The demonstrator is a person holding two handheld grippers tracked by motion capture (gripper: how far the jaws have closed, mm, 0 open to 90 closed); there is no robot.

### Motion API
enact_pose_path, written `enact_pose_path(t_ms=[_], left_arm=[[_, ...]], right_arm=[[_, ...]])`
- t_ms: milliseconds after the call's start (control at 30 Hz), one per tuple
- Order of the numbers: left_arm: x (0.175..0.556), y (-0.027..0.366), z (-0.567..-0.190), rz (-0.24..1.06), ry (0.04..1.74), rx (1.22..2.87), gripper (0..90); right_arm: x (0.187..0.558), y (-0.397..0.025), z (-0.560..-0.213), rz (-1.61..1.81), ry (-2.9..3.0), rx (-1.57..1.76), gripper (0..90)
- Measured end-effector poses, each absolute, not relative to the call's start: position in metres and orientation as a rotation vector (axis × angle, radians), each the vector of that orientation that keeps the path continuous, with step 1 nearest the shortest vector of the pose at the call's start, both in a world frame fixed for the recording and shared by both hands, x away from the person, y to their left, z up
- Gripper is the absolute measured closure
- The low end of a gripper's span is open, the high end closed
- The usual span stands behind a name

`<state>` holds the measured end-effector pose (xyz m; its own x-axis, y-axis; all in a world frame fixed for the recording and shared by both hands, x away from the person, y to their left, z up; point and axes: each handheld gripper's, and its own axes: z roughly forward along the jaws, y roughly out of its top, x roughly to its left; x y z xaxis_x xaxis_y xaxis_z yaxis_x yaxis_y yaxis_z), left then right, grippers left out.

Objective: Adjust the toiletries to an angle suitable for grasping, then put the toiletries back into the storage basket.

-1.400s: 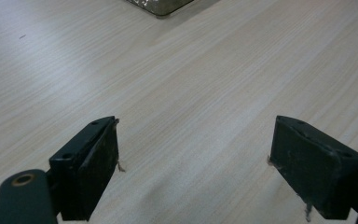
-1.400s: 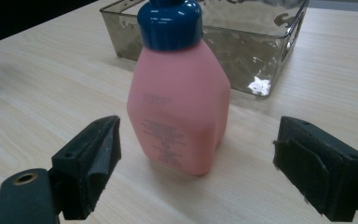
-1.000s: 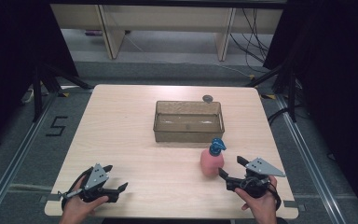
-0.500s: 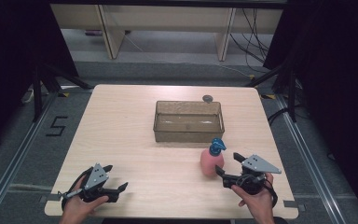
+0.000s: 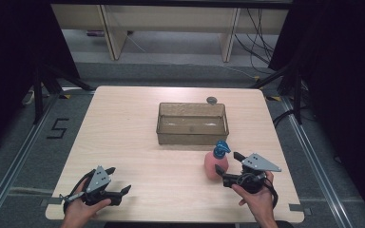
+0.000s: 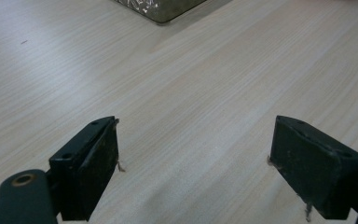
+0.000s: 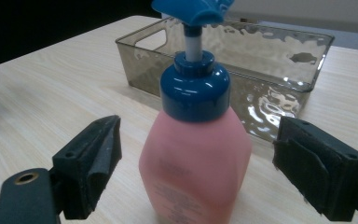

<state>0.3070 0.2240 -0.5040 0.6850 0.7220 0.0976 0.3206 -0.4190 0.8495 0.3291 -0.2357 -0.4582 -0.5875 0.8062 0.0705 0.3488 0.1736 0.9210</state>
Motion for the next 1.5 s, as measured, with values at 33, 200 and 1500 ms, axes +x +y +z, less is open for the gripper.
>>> enact_pose_path(t_ms=[33,200,1500], left_arm=[[0.306,0.224,-0.503,0.583,0.806,2.025,14.9],[0.307,0.223,-0.504,0.586,0.801,2.035,14.8],[0.304,0.22,-0.503,0.564,0.781,2.026,14.8]], right_arm=[[0.33,-0.234,-0.458,1.412,2.027,1.093,15.6],[0.332,-0.232,-0.457,1.382,2.046,1.05,15.6],[0.358,-0.223,-0.458,1.429,2.039,1.008,38.2]])
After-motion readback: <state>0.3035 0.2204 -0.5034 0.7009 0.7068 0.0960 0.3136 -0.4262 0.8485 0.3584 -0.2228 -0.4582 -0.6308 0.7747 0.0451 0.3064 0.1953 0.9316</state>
